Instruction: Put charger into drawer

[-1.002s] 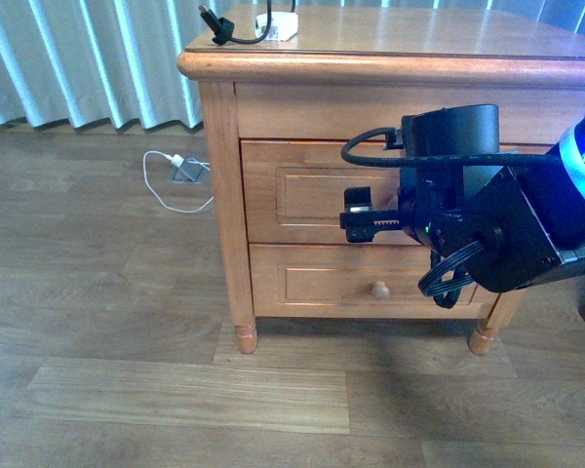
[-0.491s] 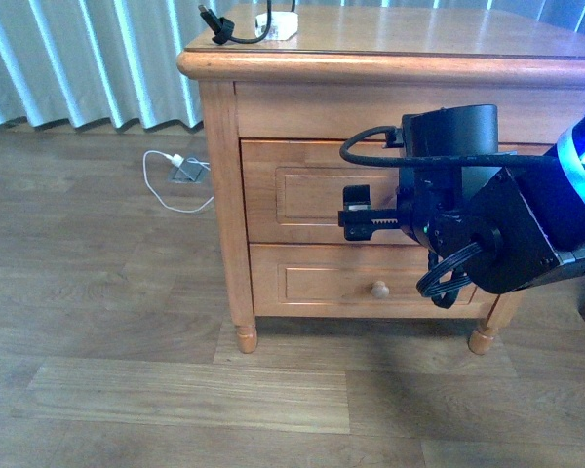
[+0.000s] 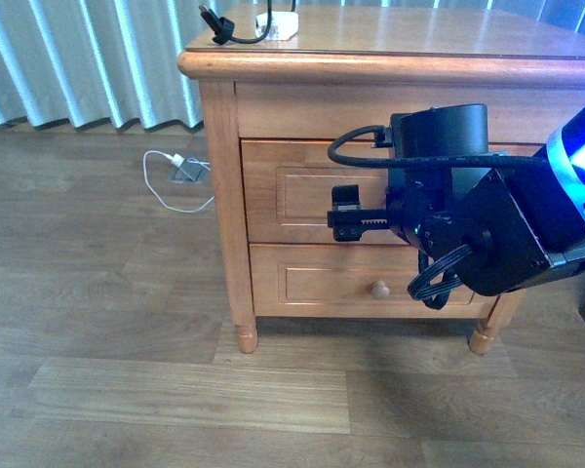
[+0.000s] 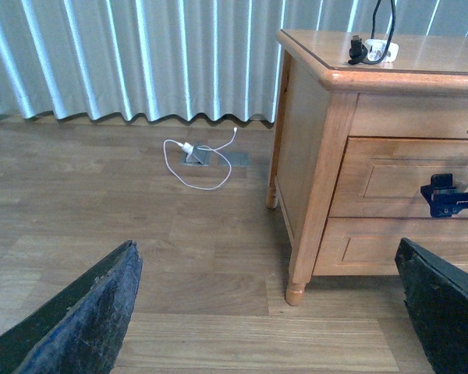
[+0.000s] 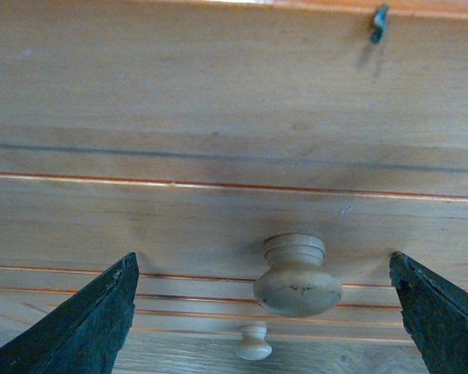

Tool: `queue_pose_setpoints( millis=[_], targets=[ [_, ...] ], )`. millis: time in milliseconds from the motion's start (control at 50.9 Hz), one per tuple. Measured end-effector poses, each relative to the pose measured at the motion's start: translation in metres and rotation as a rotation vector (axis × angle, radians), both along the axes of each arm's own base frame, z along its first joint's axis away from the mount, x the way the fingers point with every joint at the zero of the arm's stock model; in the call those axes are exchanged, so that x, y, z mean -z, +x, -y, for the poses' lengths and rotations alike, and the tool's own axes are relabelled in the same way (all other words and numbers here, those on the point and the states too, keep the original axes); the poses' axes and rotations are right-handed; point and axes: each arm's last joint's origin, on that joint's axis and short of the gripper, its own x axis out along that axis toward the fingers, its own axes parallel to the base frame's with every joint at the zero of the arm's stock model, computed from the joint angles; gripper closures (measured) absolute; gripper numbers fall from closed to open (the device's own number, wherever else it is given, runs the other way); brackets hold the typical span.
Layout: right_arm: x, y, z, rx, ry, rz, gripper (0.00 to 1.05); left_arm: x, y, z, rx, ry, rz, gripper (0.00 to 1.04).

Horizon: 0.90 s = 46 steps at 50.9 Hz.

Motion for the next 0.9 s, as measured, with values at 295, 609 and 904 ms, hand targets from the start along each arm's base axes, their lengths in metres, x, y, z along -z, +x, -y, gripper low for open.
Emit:
queue_pose_setpoints(
  millis=[295,609,904],
  targets=[
    [0.000,0.001,0.002,0.017,-0.006,0.003,0.39,0.000,0.000,0.000,0.000,0.000,0.000,0.06],
    [0.000,0.001,0.005,0.026,-0.007,0.002,0.81,0.000,0.000,0.000,0.000,0.000,0.000,0.06],
    [-0.001,-0.024,0.013,-0.004,-0.005,-0.032,0.82,0.000,0.000,0.000,0.000,0.000,0.000,0.06]
  ],
)
